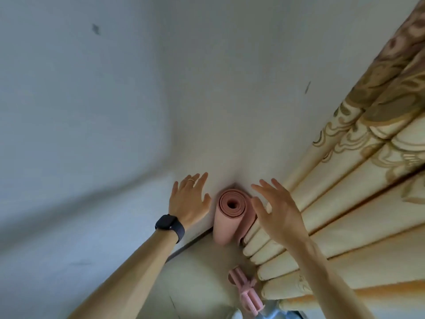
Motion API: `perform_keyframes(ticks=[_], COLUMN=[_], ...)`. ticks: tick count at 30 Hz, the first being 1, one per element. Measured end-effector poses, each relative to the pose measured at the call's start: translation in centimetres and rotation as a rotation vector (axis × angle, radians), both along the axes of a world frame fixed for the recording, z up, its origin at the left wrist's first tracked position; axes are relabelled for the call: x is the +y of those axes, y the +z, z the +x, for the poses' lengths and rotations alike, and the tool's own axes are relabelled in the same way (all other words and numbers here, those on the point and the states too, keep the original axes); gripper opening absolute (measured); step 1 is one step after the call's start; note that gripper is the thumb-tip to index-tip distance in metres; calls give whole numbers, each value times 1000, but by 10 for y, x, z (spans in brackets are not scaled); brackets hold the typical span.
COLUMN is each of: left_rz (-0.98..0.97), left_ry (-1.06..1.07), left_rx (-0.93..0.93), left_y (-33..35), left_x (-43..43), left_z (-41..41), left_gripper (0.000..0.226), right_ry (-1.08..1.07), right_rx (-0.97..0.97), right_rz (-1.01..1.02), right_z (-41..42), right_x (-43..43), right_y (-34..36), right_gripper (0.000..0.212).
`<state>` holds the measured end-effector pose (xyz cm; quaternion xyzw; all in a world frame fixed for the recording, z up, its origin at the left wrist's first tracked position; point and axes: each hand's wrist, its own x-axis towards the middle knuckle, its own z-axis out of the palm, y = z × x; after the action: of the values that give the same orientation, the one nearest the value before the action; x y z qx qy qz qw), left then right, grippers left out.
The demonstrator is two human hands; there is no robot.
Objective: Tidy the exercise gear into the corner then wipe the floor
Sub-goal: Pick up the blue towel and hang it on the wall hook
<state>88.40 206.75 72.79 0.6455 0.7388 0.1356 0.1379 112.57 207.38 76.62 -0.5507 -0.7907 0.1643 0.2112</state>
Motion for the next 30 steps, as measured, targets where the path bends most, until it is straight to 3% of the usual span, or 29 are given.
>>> perform_keyframes(ticks=[4, 10, 18, 23, 30], left_rz=[91, 190, 110, -78, -102], left_ry=[77, 304, 754, 1099, 1595], left_rx=[-16, 47, 203, 190, 235], left_y=[48, 98, 115, 94, 117], left_x=[-47, -129, -303, -470, -703], left_z=[-9, -32, -42, -5, 54], left_gripper=[57, 51, 53, 64, 58], right_ry=[62, 269, 706, 1036, 1523], right_rx=[67, 71, 156, 98, 70], right_rz=[209, 239, 264, 134, 93], right_z=[-7, -41, -103, -145, -205], right_x=[-27, -47, -110, -220, -431], right_y=[47, 84, 84, 58, 84], right_gripper=[27, 47, 42, 37, 42])
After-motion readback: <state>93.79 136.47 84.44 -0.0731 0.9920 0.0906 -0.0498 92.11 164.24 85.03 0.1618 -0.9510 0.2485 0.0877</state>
